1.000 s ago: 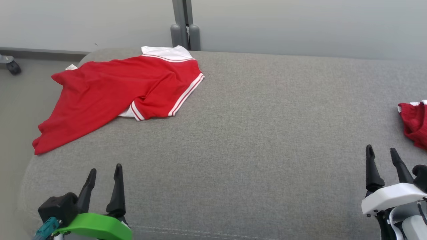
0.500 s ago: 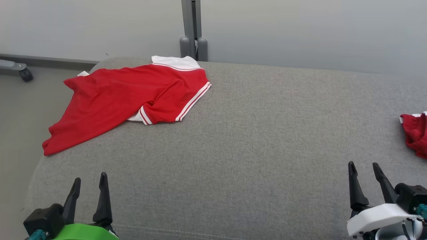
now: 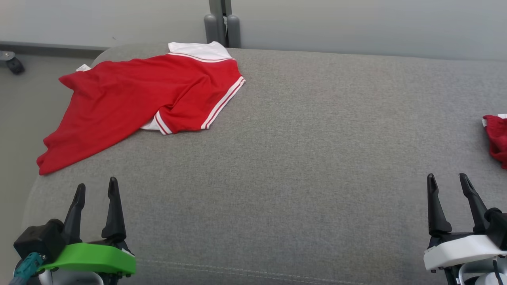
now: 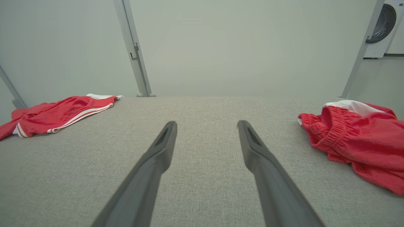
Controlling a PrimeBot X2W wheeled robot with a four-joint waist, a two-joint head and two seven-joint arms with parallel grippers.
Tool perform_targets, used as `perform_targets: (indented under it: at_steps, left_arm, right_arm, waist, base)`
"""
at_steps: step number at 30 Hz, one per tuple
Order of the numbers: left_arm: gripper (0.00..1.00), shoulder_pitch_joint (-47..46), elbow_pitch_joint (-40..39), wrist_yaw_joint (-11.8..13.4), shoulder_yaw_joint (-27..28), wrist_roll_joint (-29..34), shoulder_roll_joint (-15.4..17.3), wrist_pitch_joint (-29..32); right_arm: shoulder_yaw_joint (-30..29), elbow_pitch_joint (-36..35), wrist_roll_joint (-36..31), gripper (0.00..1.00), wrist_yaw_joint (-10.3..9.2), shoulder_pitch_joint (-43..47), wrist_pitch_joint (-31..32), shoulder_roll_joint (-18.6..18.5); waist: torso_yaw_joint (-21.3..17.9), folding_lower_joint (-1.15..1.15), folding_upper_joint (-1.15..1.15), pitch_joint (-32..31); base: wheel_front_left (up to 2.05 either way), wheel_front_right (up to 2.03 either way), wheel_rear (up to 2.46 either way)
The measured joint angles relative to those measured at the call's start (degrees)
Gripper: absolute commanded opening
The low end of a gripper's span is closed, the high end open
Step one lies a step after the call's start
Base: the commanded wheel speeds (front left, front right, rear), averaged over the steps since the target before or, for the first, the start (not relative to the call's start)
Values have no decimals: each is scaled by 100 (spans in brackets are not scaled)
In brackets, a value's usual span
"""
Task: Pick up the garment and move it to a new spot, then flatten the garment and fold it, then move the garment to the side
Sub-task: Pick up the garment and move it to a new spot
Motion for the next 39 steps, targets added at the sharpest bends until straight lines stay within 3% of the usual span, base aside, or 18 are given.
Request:
perform_targets:
  at_steps: [17,23,31,39]
  left_arm:
    - [100,-69,214,5,33,4,-277,-126]
    - [100,-774,509,-7,-160,4,-280,40]
    - [100,-1796,1145,-126,-255,-125,-268,543]
    - [100,-2759,1742,-234,-118,-244,-235,723]
  right_arm:
    - [457,-396,-342,100,122,-271,271,-296]
    - [296,-745,-448,100,94,-276,520,-485]
    - [218,-1162,-656,100,87,-286,814,-605]
    - [120,-1528,-762,100,48,-480,971,-681]
  waist:
    - [1118,0,0,226]
    - [1564,0,0,523]
    - [1792,0,0,1134]
    - [1753,0,0,1756]
  base:
    - [0,0,0]
    - [0,0,0]
    - [0,0,0]
    - [0,0,0]
